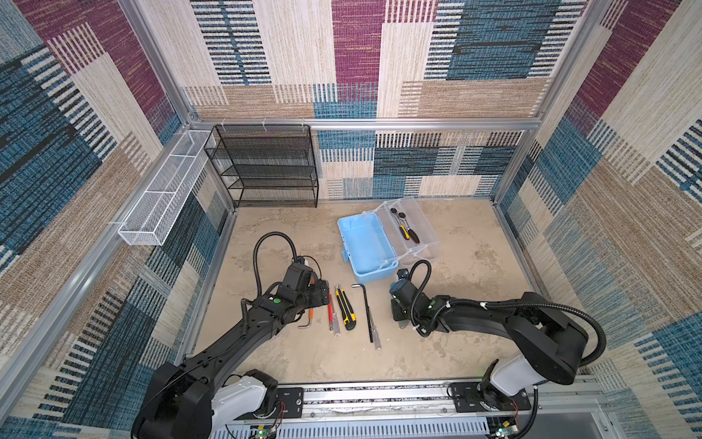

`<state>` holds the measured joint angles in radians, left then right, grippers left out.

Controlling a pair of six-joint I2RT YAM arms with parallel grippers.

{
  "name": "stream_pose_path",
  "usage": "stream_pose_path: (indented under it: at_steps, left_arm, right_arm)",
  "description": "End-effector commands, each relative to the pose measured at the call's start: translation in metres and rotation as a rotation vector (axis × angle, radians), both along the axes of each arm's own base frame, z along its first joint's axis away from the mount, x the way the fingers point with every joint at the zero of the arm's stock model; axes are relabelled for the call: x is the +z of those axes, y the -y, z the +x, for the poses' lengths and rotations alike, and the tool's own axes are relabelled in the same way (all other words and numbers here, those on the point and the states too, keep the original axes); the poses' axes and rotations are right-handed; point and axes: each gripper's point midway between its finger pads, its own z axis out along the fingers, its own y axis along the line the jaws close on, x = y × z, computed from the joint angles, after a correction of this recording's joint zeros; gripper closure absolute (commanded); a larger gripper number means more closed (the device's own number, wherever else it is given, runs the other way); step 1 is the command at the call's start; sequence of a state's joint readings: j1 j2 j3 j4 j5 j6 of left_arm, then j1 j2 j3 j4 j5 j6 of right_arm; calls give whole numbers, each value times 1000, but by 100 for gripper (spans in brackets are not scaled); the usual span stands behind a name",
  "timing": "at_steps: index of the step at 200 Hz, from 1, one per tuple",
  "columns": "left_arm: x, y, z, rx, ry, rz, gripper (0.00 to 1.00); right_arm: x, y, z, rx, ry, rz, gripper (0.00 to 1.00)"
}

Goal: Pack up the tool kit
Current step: 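Lift the teal utility knife and carry it over the blue box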

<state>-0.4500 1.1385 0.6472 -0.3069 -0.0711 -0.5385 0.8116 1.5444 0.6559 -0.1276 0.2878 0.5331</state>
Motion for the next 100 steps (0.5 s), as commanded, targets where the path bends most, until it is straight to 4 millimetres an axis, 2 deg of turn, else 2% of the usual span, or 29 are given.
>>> stream_pose_path:
  at_steps: [1,45,100]
  left_arm:
    - [0,3,-1,-30,-9,11,12]
    - [0,4,0,-31,-11,14,12]
    - [-2,6,-1,-35,-14,22,12]
  right_arm:
    - [-5,8,-13,19,-52,-12,74]
    - [8,-8,-19,102,-22,72,79]
    - [28,-20,-22,132,23,129,81]
